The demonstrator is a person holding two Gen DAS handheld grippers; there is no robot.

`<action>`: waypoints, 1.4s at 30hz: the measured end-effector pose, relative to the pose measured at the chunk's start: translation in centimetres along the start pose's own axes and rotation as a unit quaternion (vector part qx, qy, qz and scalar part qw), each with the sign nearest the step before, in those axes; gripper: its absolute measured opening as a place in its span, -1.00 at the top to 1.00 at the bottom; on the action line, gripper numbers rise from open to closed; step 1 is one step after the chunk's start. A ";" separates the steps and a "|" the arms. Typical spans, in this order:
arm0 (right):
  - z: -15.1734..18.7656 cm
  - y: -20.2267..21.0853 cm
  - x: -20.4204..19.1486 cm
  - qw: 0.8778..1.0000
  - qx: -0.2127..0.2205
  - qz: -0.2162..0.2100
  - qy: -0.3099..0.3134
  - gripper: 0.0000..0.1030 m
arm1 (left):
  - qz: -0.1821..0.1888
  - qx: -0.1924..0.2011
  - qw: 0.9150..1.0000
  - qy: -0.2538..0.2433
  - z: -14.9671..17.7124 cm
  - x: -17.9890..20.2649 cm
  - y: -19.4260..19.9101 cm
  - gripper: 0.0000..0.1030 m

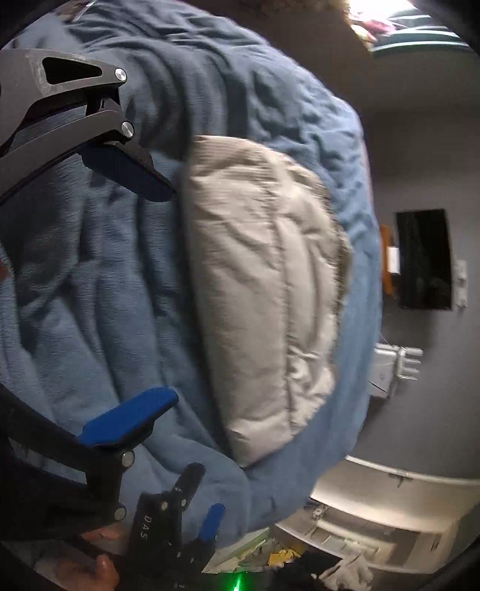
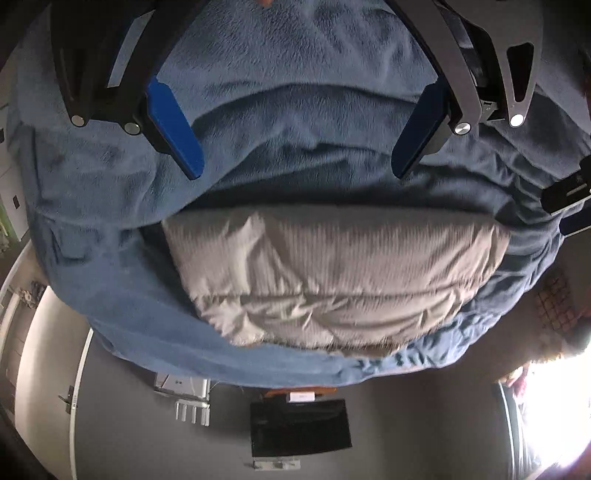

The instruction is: Fold large clothes

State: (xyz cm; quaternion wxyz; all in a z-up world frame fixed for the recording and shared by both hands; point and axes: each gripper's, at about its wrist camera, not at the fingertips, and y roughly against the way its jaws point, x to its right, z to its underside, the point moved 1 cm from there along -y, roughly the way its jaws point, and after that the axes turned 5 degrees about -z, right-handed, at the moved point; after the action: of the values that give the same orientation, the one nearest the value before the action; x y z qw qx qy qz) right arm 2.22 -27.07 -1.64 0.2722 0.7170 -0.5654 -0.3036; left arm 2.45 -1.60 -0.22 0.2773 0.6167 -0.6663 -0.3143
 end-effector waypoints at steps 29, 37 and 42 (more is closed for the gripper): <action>0.7 0.1 -1.3 0.998 0.004 0.037 0.044 -0.88 | -0.038 -0.002 0.999 -0.004 1.9 -0.7 -0.4 -0.88; 0.7 0.1 -1.3 0.998 0.003 0.037 0.044 -0.88 | -0.037 -0.002 0.999 -0.005 1.8 -0.9 -0.4 -0.88; 0.7 0.0 -1.3 0.998 0.003 0.037 0.045 -0.88 | -0.037 -0.003 0.999 -0.005 1.8 -0.9 -0.4 -0.88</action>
State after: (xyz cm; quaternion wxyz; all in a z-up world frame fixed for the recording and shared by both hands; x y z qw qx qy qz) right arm 1.43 -25.81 -1.92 0.3061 0.7091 -0.5798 -0.2593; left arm 1.41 -0.53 -1.72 0.2642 0.6386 -0.6436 -0.3289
